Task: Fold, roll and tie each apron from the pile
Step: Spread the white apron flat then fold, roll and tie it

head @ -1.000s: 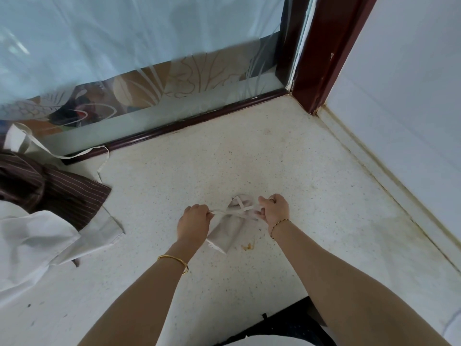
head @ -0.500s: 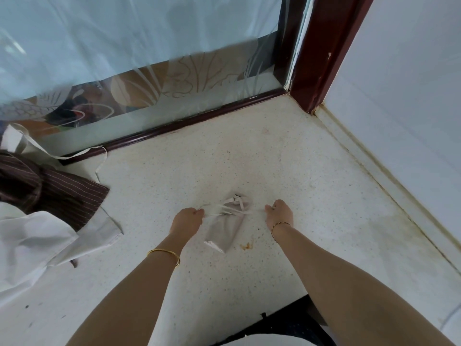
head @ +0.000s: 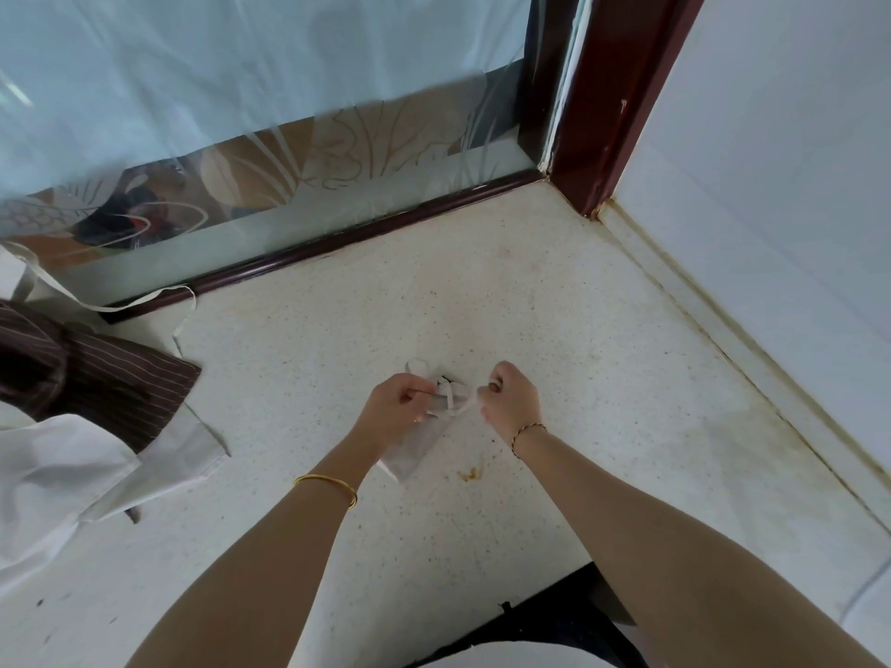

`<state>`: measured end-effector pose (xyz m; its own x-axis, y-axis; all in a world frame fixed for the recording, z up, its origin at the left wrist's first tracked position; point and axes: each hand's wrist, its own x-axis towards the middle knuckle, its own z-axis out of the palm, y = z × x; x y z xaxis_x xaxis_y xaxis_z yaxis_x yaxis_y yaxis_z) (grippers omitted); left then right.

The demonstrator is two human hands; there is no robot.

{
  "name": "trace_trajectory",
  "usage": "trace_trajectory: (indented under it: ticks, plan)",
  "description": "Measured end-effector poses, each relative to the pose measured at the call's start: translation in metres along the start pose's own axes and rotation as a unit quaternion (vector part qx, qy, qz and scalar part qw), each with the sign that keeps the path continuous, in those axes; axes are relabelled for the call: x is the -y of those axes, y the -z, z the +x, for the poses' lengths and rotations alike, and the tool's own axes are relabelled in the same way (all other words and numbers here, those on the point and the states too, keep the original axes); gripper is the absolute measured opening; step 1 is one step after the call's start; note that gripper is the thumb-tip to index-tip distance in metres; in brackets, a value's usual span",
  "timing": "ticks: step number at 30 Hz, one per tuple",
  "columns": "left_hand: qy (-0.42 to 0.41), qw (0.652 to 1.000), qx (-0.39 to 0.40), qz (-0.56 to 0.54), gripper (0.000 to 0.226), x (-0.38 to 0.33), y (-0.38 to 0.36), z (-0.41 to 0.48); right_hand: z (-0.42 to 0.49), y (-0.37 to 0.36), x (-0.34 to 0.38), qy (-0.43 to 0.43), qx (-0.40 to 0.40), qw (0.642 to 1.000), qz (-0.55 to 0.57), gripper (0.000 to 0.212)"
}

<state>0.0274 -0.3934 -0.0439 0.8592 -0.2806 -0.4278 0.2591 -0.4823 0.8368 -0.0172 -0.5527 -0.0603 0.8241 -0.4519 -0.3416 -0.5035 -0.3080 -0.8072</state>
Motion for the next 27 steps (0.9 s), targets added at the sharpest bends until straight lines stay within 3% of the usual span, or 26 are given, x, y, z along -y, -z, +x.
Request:
trace_trajectory:
  ticks: [4, 7, 10, 13, 17, 19, 21, 24, 27]
  plan:
    - [-0.040, 0.990, 0.039, 0.126, 0.020, 0.000, -0.005, 0.001, 0.001, -0.004, 0.023, 0.079, 0.044, 0.996, -0.014, 0.033]
    - [-0.056, 0.985, 0.050, 0.154, 0.011, -0.001, -0.009, 0.000, 0.000, -0.006, 0.034, 0.128, 0.088, 0.986, -0.056, 0.037]
    - [-0.031, 0.989, 0.030, 0.143, 0.015, -0.002, -0.009, 0.002, -0.003, -0.006, 0.043, 0.074, 0.150, 0.983, 0.077, 0.025]
    - [-0.021, 0.992, 0.024, 0.119, 0.015, 0.001, -0.007, 0.003, -0.002, -0.002, 0.044, -0.012, 0.138, 0.975, 0.172, 0.022]
    - [-0.024, 0.999, 0.038, -0.004, 0.019, 0.002, -0.006, -0.002, -0.004, 0.001, 0.037, 0.041, 0.231, 0.972, 0.001, 0.033]
    - [-0.031, 0.998, 0.038, -0.029, 0.019, 0.001, -0.006, -0.003, -0.003, 0.001, 0.038, 0.146, 0.219, 0.952, -0.156, 0.030]
    - [-0.028, 0.998, 0.029, -0.040, 0.018, 0.000, -0.005, -0.004, 0.000, 0.000, 0.040, 0.197, 0.205, 0.921, -0.265, 0.027]
    - [-0.014, 0.997, 0.017, -0.075, 0.015, 0.002, -0.006, -0.004, 0.002, -0.001, 0.040, 0.209, 0.209, 0.896, -0.332, 0.022]
    - [-0.023, 0.999, 0.011, -0.020, 0.008, 0.003, -0.006, -0.005, 0.000, -0.003, 0.040, 0.235, 0.181, 0.872, -0.389, 0.020]
